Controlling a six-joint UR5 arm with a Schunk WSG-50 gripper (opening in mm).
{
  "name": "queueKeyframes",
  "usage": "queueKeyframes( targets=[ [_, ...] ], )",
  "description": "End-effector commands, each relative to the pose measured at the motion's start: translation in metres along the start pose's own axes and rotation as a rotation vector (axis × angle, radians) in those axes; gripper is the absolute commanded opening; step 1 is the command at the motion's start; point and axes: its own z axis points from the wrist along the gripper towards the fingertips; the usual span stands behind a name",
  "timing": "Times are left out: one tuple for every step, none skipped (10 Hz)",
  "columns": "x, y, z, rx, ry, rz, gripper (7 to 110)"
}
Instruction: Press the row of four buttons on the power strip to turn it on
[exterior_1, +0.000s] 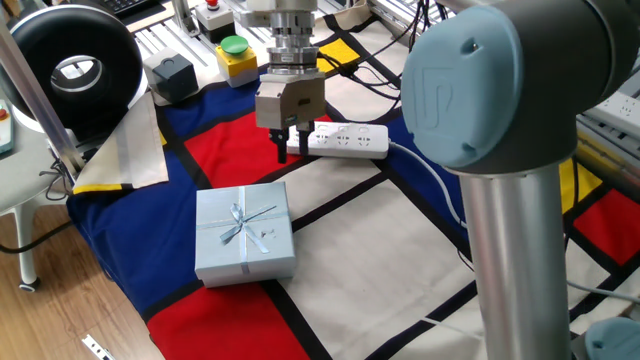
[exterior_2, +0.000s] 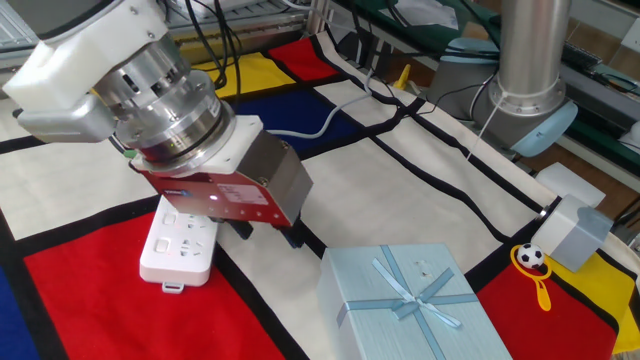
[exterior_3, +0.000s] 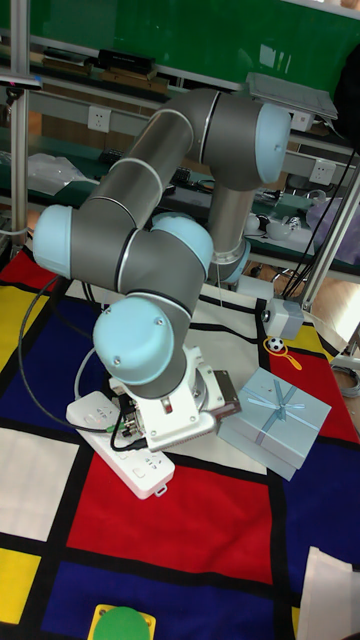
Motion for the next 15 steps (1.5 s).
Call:
queueKeyframes(
  targets=[
    [-0.023, 0.042, -0.007, -0.168, -0.092, 0.002, 66],
    [-0.023, 0.028, -0.005, -0.114, -0.093, 0.005, 66],
    [-0.023, 0.001, -0.003, -0.005, -0.091, 0.017, 66],
    [-0.024, -0.01, -0.003, 0.039, -0.096, 0.019, 66],
    [-0.026, -0.015, -0.004, 0.059, -0.104, 0.023, 66],
    [-0.025, -0.019, -0.004, 0.074, -0.103, 0.024, 66],
    [-0.024, -0.017, -0.004, 0.067, -0.097, 0.022, 66],
    [-0.025, -0.017, -0.004, 0.066, -0.103, 0.021, 66],
    [-0.027, -0.021, -0.004, 0.081, -0.111, 0.031, 66],
    [-0.028, -0.026, -0.005, 0.101, -0.116, 0.037, 66],
    [-0.028, -0.029, -0.005, 0.113, -0.115, 0.042, 66],
    [-0.027, -0.03, -0.005, 0.116, -0.111, 0.043, 66],
    [-0.025, -0.03, -0.005, 0.117, -0.104, 0.04, 66],
    [-0.025, -0.032, -0.005, 0.126, -0.102, 0.034, 66],
    [-0.025, -0.032, -0.005, 0.128, -0.102, 0.036, 66]
  ],
)
